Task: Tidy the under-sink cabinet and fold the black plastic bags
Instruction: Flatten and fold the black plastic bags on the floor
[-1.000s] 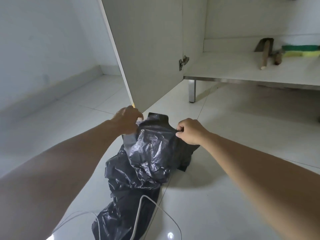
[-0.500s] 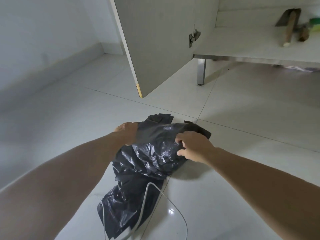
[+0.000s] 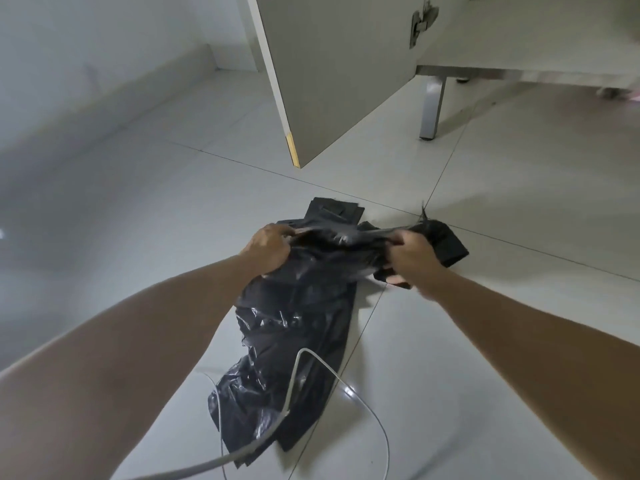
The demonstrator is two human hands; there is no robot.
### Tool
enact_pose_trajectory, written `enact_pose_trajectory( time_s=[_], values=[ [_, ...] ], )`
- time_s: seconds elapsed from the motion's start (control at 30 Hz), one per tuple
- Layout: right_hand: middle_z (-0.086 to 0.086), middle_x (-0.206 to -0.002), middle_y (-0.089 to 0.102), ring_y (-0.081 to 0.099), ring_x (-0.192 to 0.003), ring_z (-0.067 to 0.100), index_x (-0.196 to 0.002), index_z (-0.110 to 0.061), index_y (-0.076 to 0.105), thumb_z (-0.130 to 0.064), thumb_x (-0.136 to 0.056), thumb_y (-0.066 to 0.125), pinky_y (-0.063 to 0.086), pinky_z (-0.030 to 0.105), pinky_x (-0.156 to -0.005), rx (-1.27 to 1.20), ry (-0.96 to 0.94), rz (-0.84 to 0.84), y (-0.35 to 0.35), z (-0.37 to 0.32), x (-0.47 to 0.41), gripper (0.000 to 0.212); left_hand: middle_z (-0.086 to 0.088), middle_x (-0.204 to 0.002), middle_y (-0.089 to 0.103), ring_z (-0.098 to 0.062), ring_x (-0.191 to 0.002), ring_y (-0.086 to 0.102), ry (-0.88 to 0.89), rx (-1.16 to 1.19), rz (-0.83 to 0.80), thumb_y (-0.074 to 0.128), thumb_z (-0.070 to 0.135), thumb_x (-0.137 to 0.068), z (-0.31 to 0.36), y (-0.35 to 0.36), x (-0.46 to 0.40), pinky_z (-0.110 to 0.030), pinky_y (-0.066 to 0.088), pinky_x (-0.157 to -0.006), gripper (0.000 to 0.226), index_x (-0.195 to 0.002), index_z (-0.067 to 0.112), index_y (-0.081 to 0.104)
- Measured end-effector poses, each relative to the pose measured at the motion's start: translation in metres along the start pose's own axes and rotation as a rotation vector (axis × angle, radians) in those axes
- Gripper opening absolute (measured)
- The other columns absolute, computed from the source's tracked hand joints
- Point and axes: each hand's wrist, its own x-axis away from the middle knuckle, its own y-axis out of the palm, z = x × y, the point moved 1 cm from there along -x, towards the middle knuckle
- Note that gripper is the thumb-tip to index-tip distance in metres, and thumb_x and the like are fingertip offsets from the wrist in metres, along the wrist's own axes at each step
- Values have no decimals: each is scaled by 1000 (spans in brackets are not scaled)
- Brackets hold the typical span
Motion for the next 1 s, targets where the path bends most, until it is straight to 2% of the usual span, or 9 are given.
enact_pose_trajectory(
  time_s=[0.1, 0.2, 0.3, 0.43, 0.53, 0.63, 0.8, 0.93, 1.0],
  values=[
    [18, -102, 62, 66, -81, 31, -114, -1, 59, -4, -99, 39, 61, 47, -65, -257, 201, 57, -25, -20, -3, 26, -7, -100, 66, -26, -94, 59, -139, 436, 2, 52, 10, -89, 27, -15, 5, -28, 45, -76, 24, -104, 10, 71],
    [15, -86, 61, 62, -67, 26, -104, 1, 61, -9, -100, 36, 61, 50, -63, -341, 249, 116, -45, -33, -6, 27, -10, -70, 62, -30, -69, 57, -310, 901, 30, 53, 15, -86, 51, -25, 11, -28, 49, -54, 20, -70, 7, 63],
    [10, -72, 54, 55, -59, 23, -82, -4, 57, -10, -98, 45, 59, 46, -61, -379, 265, 147, -59, -37, -7, 21, -3, -45, 53, -18, -43, 50, -318, 987, 92, 48, 15, -94, 73, -31, 11, -14, 33, -33, 31, -66, 5, 55],
    [5, -64, 45, 45, -52, 18, -72, -9, 51, -14, -97, 53, 54, 37, -56, -442, 264, 181, -75, -43, -3, 25, -3, -47, 52, -14, -38, 53, -301, 1145, 136, 52, 10, -95, 98, -38, 15, -19, 40, -34, 19, -82, 3, 65],
    [6, -65, 43, 45, -52, 18, -71, -7, 50, -13, -97, 54, 55, 38, -57, -505, 285, 222, -84, -46, -2, 27, -8, -78, 60, -23, -71, 59, -215, 1291, 7, 59, 29, -92, 106, -40, 13, -36, 57, -61, 23, -84, 7, 60],
    [8, -66, 45, 47, -52, 19, -73, -5, 50, -10, -97, 53, 56, 39, -59, -523, 289, 230, -91, -48, 1, 25, -14, -102, 63, -26, -87, 66, -137, 1133, 35, 78, 22, -80, 105, -37, 8, -42, 56, -89, 34, -101, 4, 61],
    [9, -66, 46, 49, -54, 21, -76, -5, 51, -6, -97, 49, 57, 41, -61, -450, 270, 180, -96, -52, 5, 21, -16, -90, 69, -23, -69, 71, -193, 941, 147, 80, -8, -69, 103, -30, 5, -28, 60, -71, 28, -89, 4, 65],
    [9, -64, 43, 44, -55, 22, -71, -6, 50, -7, -93, 45, 55, 40, -63, -391, 252, 171, -96, -61, 11, 23, -12, -90, 64, -26, -81, 65, -300, 789, 144, 82, 3, -72, 98, -21, 1, -42, 57, -86, 50, -115, 6, 57],
    [7, -61, 41, 42, -53, 21, -68, -10, 48, -11, -92, 43, 51, 36, -57, -373, 231, 177, -98, -66, 13, 24, -16, -109, 63, -32, -101, 63, -303, 635, 111, 79, 10, -78, 96, -18, -1, -46, 53, -93, 58, -128, 5, 50]
  ],
)
